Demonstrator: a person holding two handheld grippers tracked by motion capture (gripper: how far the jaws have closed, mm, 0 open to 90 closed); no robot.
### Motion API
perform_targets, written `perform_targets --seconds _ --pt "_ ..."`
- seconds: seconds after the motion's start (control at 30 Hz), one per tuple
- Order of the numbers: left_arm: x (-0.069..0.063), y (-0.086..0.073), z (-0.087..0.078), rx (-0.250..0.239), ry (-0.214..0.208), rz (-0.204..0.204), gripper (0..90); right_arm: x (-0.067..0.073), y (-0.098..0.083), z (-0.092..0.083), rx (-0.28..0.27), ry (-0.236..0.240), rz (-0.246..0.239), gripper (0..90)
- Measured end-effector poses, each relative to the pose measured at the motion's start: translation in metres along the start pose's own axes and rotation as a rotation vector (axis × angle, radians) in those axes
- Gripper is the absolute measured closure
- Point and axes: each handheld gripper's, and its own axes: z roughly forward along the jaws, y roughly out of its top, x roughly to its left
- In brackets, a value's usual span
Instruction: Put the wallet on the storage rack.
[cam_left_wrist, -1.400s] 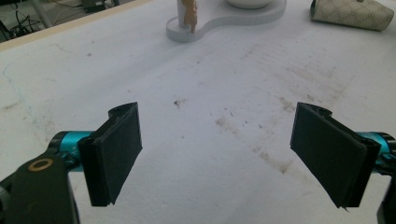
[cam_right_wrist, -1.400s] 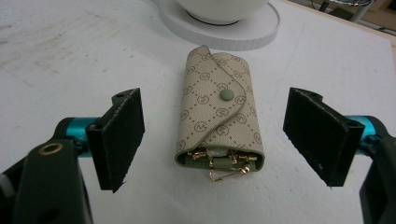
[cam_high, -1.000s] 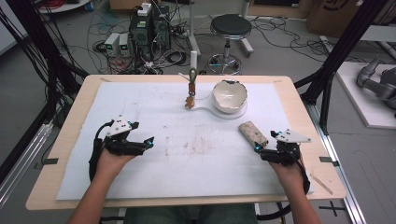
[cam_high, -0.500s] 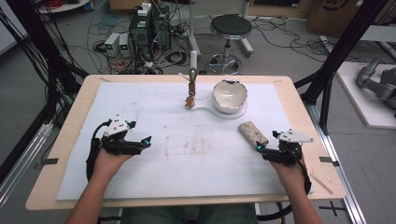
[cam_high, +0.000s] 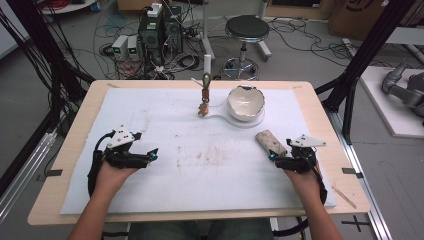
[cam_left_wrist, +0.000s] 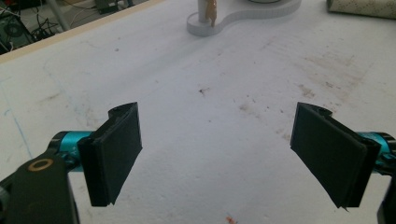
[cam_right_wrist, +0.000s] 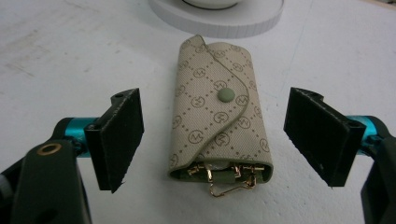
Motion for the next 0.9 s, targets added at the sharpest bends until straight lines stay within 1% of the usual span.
perform_targets --seconds 0.2,0.27,0.3,0.33,0.37,0.4,0.43,0.73,0.8,0.9 --pt "0.002 -0.005 -0.006 0.005 0.012 -0.007 16.5 -0.003 -0.001 0.012 0.065 -0.002 0.026 20.1" --pt "0.002 -0.006 -0.007 0.007 0.013 -0.008 16.4 -0.004 -0.002 0.018 0.104 0.001 0.028 20.1" --pt "0.002 -0.007 -0.008 0.012 0.012 -0.004 16.4 -0.004 -0.002 0.018 0.104 0.001 0.028 20.1" --pt "0.002 -0.007 -0.008 0.012 0.013 -0.006 16.4 -0.006 -0.003 0.024 0.145 0.0 0.035 20.1" --pt "0.002 -0.008 -0.008 0.011 0.013 -0.007 16.4 -0.006 -0.003 0.024 0.145 0.0 0.035 20.1" --pt "0.002 -0.008 -0.009 0.014 0.013 -0.004 16.5 -0.007 -0.004 0.026 0.17 0.005 0.049 20.1" --pt "0.002 -0.008 -0.009 0.014 0.014 -0.007 16.4 -0.008 -0.004 0.028 0.181 0.013 0.054 20.1" --pt "0.001 -0.009 -0.006 0.024 0.005 -0.004 16.5 -0.008 -0.004 0.028 0.187 0.014 0.056 20.7" --pt "0.001 -0.009 -0.006 0.024 0.001 -0.002 16.5 -0.008 -0.004 0.027 0.182 0.02 0.057 30.4" --pt "0.001 -0.009 -0.006 0.02 0.001 -0.001 16.5 -0.01 -0.004 0.026 0.175 0.035 0.055 34.7"
